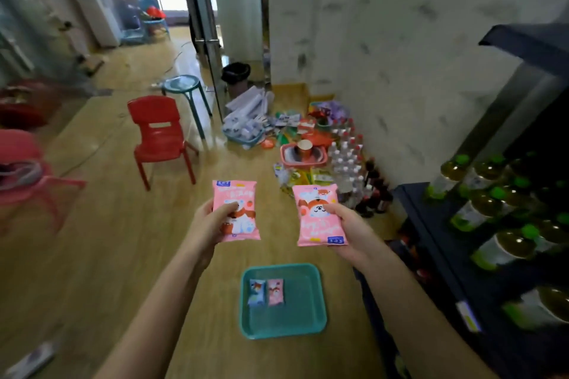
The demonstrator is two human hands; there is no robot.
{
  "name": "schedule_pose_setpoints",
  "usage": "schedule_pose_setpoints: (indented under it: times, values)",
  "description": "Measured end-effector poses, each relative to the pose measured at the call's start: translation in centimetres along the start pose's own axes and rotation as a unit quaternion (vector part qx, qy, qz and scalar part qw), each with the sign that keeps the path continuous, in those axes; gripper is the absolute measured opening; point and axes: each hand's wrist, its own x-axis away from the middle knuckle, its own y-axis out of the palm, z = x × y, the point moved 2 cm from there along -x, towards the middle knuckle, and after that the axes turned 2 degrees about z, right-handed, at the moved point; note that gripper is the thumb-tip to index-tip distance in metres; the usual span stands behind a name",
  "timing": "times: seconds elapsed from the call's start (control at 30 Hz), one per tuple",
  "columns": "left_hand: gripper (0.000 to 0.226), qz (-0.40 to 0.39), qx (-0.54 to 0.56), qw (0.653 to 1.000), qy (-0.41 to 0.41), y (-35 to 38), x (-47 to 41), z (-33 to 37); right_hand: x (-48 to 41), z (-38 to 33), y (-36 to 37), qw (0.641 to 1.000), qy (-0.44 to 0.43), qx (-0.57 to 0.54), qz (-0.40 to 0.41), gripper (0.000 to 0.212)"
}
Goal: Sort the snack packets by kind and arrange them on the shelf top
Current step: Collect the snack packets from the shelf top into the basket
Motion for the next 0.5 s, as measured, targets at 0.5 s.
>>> schedule_pose_setpoints:
  times: [0.5]
  values:
    - [0.016, 0.051, -0.066, 0.985, -0.154, -8.1, -19.3, -29.7, -30.2, 21.8, -6.5, 0.977, 0.011, 0.194, 0.086, 0.013]
